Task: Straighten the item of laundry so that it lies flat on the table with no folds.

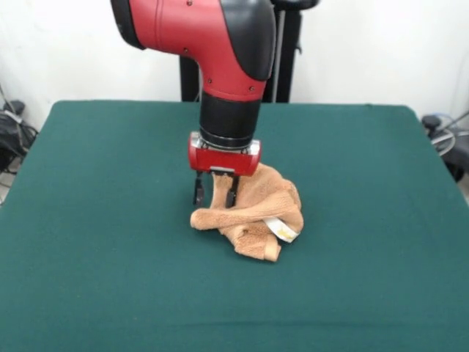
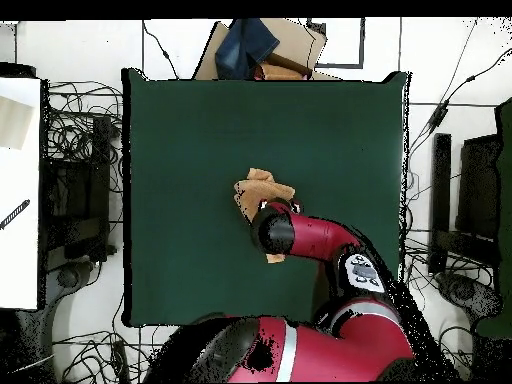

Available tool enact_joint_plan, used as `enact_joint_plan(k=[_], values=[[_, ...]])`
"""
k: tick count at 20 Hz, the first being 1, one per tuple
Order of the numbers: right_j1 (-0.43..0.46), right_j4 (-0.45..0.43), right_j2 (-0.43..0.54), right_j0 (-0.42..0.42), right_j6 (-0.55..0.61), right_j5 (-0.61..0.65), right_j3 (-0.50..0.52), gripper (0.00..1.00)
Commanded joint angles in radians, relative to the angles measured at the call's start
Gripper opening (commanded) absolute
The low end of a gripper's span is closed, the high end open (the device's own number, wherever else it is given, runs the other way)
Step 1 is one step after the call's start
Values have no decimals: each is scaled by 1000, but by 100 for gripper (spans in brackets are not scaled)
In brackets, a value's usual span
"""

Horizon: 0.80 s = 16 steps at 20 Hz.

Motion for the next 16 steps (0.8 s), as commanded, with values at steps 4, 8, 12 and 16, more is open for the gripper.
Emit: enact_joint_plan(k=[4, 8, 12, 16], values=[[113, -63, 177, -18, 109, -128, -51, 0], [98, -49, 128, 29, 140, -136, -49, 0], [90, -48, 127, 33, 144, -124, -48, 0], [87, -44, 121, 42, 146, -117, -53, 0]])
